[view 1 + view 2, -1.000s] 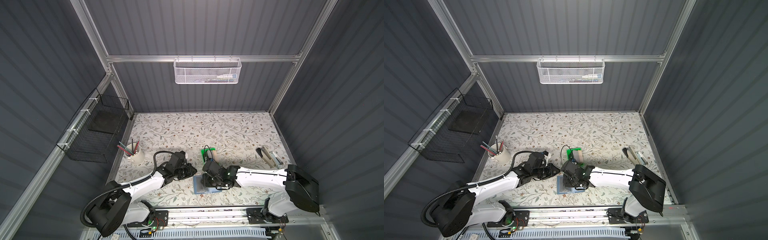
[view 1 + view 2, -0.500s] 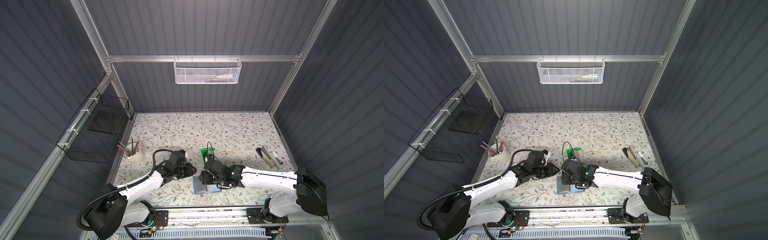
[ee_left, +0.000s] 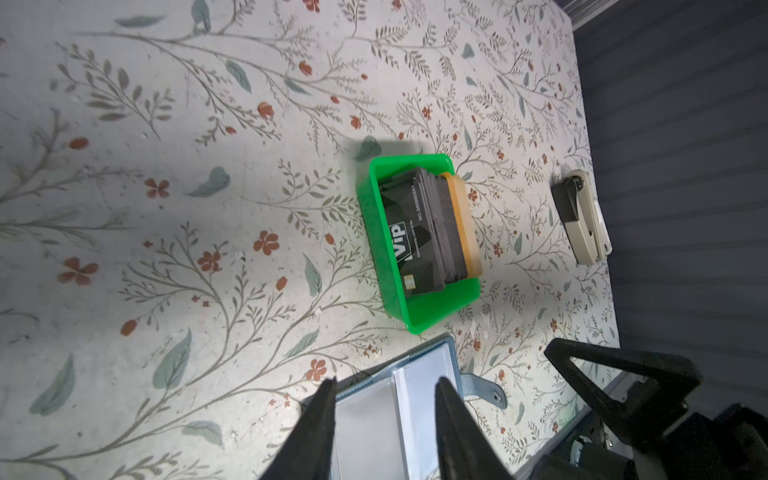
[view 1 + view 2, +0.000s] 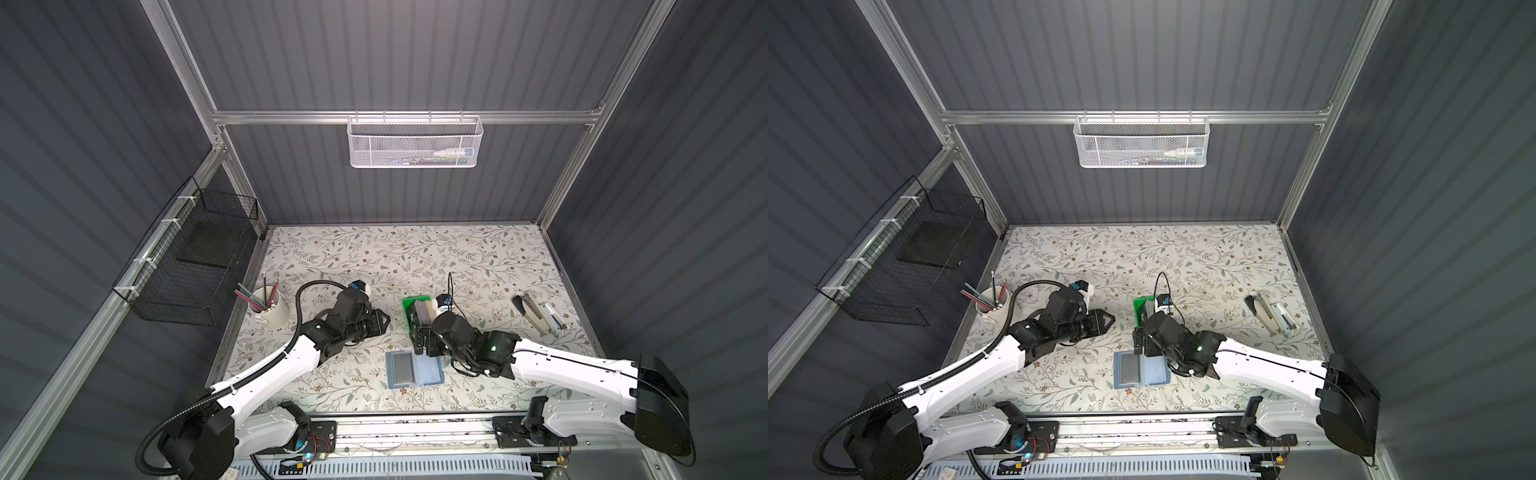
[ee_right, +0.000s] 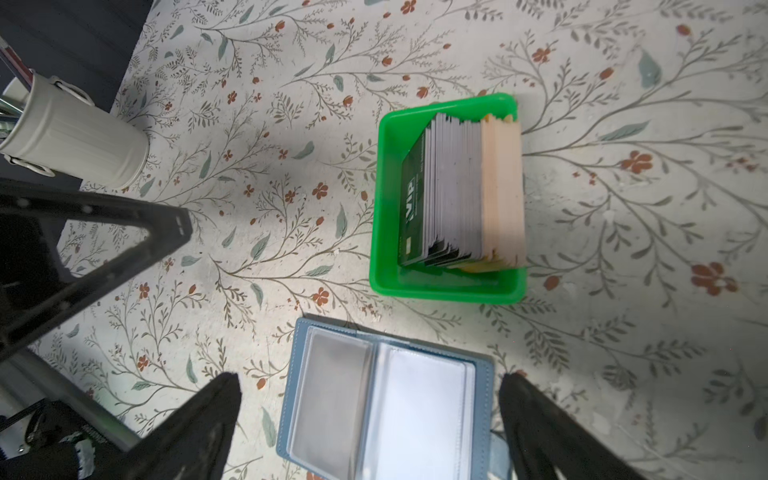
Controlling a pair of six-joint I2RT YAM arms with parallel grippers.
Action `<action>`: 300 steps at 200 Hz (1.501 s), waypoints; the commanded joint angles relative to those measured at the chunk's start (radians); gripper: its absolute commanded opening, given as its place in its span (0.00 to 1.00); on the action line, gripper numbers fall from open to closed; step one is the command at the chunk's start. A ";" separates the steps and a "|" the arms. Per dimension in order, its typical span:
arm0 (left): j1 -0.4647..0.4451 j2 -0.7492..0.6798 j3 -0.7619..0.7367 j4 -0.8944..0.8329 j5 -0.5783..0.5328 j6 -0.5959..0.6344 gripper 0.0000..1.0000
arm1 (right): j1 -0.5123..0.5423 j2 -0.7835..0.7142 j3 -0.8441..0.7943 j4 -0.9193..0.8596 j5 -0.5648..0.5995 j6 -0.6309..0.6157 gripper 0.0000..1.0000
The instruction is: Put the credit cards into the card holder
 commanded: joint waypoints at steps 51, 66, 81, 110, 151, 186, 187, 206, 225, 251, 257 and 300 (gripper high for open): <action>0.003 0.026 0.044 -0.017 -0.048 -0.027 0.44 | -0.143 -0.081 -0.053 -0.003 -0.156 -0.165 0.97; 0.005 0.047 0.068 -0.028 -0.046 -0.018 0.43 | -0.161 -0.077 -0.056 -0.006 -0.169 -0.166 0.97; 0.005 0.072 0.092 -0.026 -0.045 -0.004 0.42 | -0.179 -0.074 -0.062 0.006 -0.184 -0.150 0.96; 0.007 0.159 0.205 -0.102 -0.083 0.062 0.38 | -0.194 -0.071 -0.052 0.023 -0.199 -0.134 0.97; 0.033 0.339 0.372 -0.148 0.015 0.170 0.38 | -0.210 -0.044 -0.027 0.031 -0.182 -0.115 0.97; 0.091 0.410 0.379 -0.070 0.177 0.171 0.40 | -0.223 -0.013 -0.005 0.027 -0.187 -0.083 0.96; 0.092 0.412 0.380 -0.069 0.179 0.172 0.40 | -0.223 -0.013 -0.004 0.027 -0.187 -0.082 0.97; 0.111 0.452 0.408 -0.063 0.212 0.191 0.40 | -0.231 0.013 0.009 0.023 -0.185 -0.072 0.96; 0.123 0.495 0.433 -0.047 0.235 0.206 0.40 | -0.240 0.047 0.025 0.022 -0.187 -0.065 0.96; 0.138 0.562 0.480 -0.022 0.304 0.222 0.40 | -0.249 0.085 0.052 0.021 -0.178 -0.061 0.96; 0.138 0.577 0.495 -0.025 0.311 0.235 0.39 | -0.250 0.092 0.058 0.021 -0.179 -0.063 0.96; 0.141 0.624 0.500 -0.029 0.315 0.274 0.37 | -0.259 0.159 0.113 0.001 -0.200 -0.098 0.96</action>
